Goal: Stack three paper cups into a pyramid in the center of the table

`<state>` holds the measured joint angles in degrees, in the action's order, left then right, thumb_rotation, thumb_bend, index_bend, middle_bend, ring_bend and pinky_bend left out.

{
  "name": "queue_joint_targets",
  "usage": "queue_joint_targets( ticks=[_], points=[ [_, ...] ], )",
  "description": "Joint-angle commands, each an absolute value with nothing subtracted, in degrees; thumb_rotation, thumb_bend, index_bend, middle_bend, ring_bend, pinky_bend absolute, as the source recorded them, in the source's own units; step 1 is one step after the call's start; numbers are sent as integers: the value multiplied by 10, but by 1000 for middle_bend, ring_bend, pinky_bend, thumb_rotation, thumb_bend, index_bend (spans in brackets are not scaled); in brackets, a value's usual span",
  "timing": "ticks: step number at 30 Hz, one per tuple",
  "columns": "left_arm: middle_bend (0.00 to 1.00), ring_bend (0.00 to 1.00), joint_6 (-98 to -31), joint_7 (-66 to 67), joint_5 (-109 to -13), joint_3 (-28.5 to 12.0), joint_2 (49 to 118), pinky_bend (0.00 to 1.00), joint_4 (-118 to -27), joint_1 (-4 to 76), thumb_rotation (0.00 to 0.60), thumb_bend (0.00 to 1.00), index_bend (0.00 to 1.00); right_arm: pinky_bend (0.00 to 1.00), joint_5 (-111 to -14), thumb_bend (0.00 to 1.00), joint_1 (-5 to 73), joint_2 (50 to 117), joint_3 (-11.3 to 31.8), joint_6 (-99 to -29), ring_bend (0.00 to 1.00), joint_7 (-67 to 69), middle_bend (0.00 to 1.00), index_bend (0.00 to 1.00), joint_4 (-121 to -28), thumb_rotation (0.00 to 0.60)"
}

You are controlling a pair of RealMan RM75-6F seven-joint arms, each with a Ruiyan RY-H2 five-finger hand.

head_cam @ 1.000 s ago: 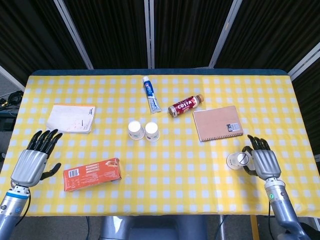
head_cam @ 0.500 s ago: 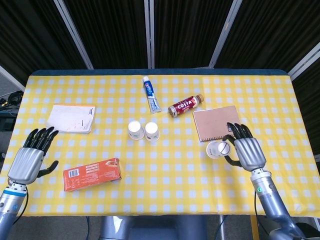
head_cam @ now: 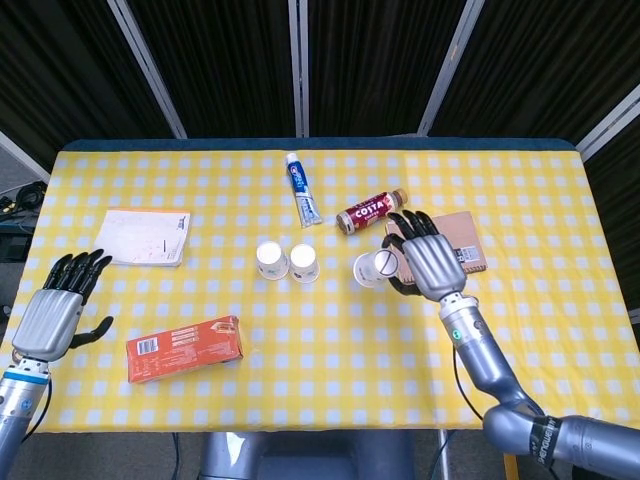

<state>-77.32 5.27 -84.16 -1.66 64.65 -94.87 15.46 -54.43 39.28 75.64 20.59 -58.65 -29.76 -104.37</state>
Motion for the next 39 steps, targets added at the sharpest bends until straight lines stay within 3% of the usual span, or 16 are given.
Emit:
queue_joint_targets(
  ticks=[1, 6, 24, 39],
  points=[
    [0, 0, -765, 45, -838, -19, 647, 0, -944, 158, 600, 310, 0, 0, -491, 231, 443, 789, 235, -572, 0, -324, 97, 519, -1023, 600],
    [0, 0, -749, 28, -832, -22, 647, 0, -935, 164, 600, 310, 0, 0, -454, 231, 496, 827, 252, -571, 0, -336, 101, 519, -987, 600],
    [0, 0, -715, 0, -817, -27, 641, 0, -922, 174, 600, 310, 0, 0, -403, 231, 614, 915, 245, -569, 0, -364, 112, 518, -907, 600],
    [0, 0, -716, -9, -827, -25, 638, 0, -925, 174, 600, 310, 0, 0, -421, 230, 645, 967, 228, -579, 0, -346, 112, 516, -828, 600]
  ],
)
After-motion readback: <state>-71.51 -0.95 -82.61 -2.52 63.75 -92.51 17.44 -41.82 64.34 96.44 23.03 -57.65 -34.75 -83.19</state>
